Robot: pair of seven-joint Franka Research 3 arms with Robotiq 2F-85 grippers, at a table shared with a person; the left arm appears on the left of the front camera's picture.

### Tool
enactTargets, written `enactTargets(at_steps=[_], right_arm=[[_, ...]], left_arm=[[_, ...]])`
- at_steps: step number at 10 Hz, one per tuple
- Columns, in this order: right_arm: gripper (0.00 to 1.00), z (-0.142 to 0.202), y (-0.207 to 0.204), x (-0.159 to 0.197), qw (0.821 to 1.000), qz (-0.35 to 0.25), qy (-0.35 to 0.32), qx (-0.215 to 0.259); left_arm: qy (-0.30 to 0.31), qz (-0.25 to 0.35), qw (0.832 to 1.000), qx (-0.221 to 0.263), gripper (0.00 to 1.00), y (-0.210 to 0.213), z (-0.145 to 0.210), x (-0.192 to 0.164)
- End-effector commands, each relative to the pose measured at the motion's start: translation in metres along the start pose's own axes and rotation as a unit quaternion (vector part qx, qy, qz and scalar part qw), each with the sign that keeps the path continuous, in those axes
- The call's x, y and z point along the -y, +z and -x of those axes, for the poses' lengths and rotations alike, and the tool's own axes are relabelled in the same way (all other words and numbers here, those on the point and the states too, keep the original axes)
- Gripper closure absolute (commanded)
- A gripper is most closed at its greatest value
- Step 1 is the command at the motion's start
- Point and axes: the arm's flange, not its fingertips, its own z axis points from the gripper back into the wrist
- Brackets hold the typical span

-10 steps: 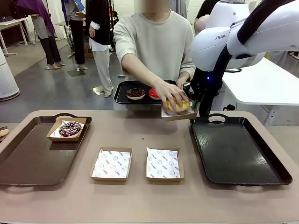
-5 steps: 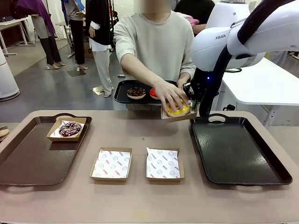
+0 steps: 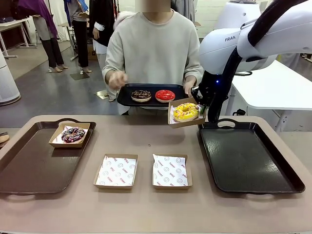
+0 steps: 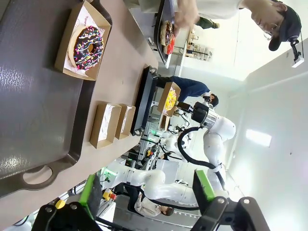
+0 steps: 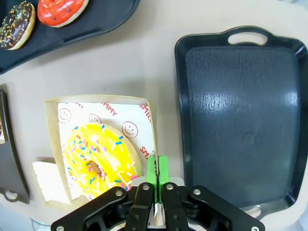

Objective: Individually package the donuts and arrange them on the tray.
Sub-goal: Place the picked Paper togo box on the Handle tray while simultaneously picking up another Paper togo box from the table with the other hand.

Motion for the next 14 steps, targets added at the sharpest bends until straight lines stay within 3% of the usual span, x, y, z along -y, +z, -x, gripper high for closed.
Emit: enactTargets(at_steps=[1, 7, 8, 11, 14], right_arm=[[1.0, 0.0, 0.001, 0.001, 1.0, 0.002, -0.001, 0.002], [0.98, 0.0, 0.0, 0.0, 1.0, 0.0, 0.0, 0.0], [0.98, 0.006, 0.002, 0.007, 0.999, -0.014, 0.035, -0.004], [0.98, 0.012, 0.023, 0.055, 0.997, -0.038, 0.068, -0.002], [0.98, 0.013, 0.032, 0.123, 0.998, -0.061, 0.006, -0.02]], left_arm=[[0.001, 0.007, 1.0, 0.003, 0.0, 0.002, 0.001, -0.001], [0.0, 0.0, 1.0, 0.0, 0.0, 0.0, 0.0, 0.0], [-0.009, -0.014, 1.0, -0.022, 0.0, -0.003, -0.001, 0.004], [-0.04, -0.111, 0.99, -0.075, 0.0, -0.021, -0.006, 0.054], [-0.058, -0.207, 0.969, -0.124, 0.0, -0.071, -0.007, 0.113]])
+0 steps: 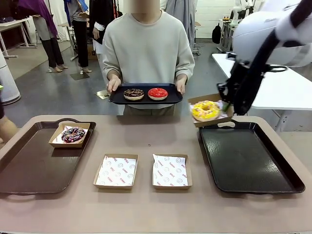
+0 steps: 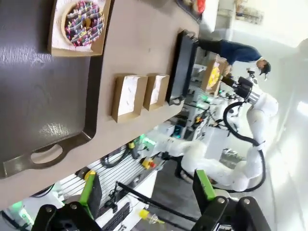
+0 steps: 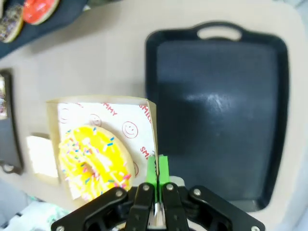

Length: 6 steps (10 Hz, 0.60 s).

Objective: Individually package the donuts and arrange them on the tray.
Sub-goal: Place the picked Paper togo box on the Handle tray while simultaneously picking up another Paper togo box from the table with the other hand.

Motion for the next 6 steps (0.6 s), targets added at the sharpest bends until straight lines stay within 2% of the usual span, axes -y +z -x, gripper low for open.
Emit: enactTargets(at_steps=[1, 3, 6], right_arm=[[0.98, 0.009, 0.0, 0.035, 0.999, -0.013, -0.044, -0.012], [0.98, 0.003, -0.005, 0.065, 0.996, 0.01, -0.085, -0.036], [0.98, -0.017, -0.013, 0.083, 0.988, 0.075, -0.113, -0.072]], left_arm=[[-0.005, -0.072, 0.997, -0.041, 0.0, -0.023, -0.006, 0.032], [-0.009, -0.149, 0.986, -0.073, 0.0, -0.068, -0.018, 0.068], [-0.002, -0.241, 0.965, -0.107, 0.0, -0.142, -0.032, 0.093]])
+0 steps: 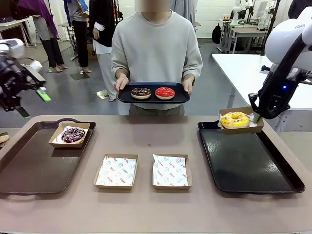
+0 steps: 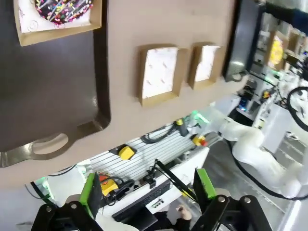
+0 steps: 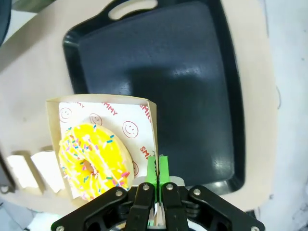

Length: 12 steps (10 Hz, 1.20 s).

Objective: Individually package the donuts and arrange them on the tray.
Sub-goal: Place the picked Paper togo box on the Handle tray while simultaneously picking up another Paper togo box from the table with the other hand.

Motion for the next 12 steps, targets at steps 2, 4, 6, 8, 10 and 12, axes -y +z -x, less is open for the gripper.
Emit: enactTargets(at_steps=[2, 4, 6, 8, 10, 12], right_arm=[[0.98, -0.031, -0.005, -0.009, 0.997, 0.065, -0.019, -0.033], [0.98, -0.046, -0.016, -0.015, 0.997, 0.068, -0.019, -0.035], [0.98, -0.058, -0.032, -0.022, 0.997, 0.067, -0.013, -0.042], [0.98, -0.043, -0.023, -0.012, 0.998, 0.056, -0.011, -0.035], [0.98, -0.043, -0.023, -0.012, 0.998, 0.056, -0.011, -0.035], [0.98, -0.043, -0.023, -0.012, 0.998, 0.056, -0.011, -0.035]], left_arm=[[0.013, -0.089, 0.996, -0.023, 0.0, -0.048, -0.019, 0.029], [0.014, -0.121, 0.992, -0.025, 0.0, -0.081, -0.028, 0.048], [0.027, -0.164, 0.986, -0.002, 0.0, -0.117, -0.037, 0.065], [0.026, -0.212, 0.976, 0.049, 0.0, -0.15, -0.039, 0.079], [0.008, -0.249, 0.965, 0.084, 0.0, -0.184, -0.03, 0.093], [-0.015, -0.261, 0.96, 0.105, 0.0, -0.209, -0.018, 0.105]])
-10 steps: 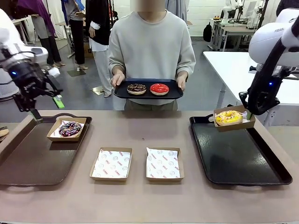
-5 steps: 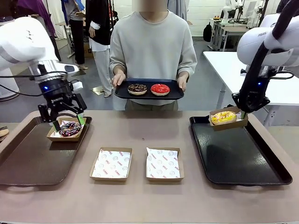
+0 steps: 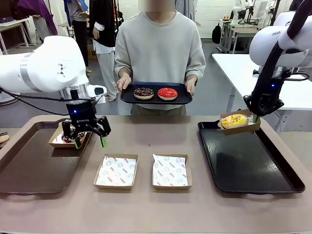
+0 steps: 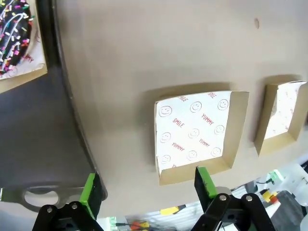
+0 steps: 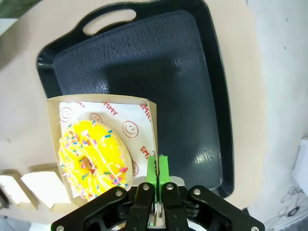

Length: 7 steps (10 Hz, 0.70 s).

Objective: Individually package the donuts and arrange them on the tray.
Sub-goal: Place the picked Paper togo box on the Handle tray while simultaneously picking up another Paper togo box from the table with the other hand.

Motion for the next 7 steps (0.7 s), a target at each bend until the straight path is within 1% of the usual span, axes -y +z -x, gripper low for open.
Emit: enactTargets(at_steps=[1, 2, 3, 7], right_arm=[[0.98, 0.0052, -0.001, 0.0018, 1.0, 0.001, -0.001, -0.001], [0.98, 0.0052, -0.001, 0.0018, 1.0, 0.001, -0.001, -0.001], [0.98, 0.0052, -0.001, 0.0018, 1.0, 0.001, -0.001, -0.001], [0.98, 0.0052, -0.001, 0.0018, 1.0, 0.001, -0.001, -0.001]], left_arm=[[0.007, -0.016, 0.999, 0.035, 0.0, -0.0075, 0.0142, 0.0078], [0.011, 0.013, 0.999, 0.029, 0.0, 0.0023, 0.0158, -0.0005], [-0.005, -0.003, 1.0, 0.011, 0.0, -0.0055, 0.007, 0.0088], [-0.005, -0.003, 1.0, 0.011, 0.0, -0.0055, 0.007, 0.0088]])
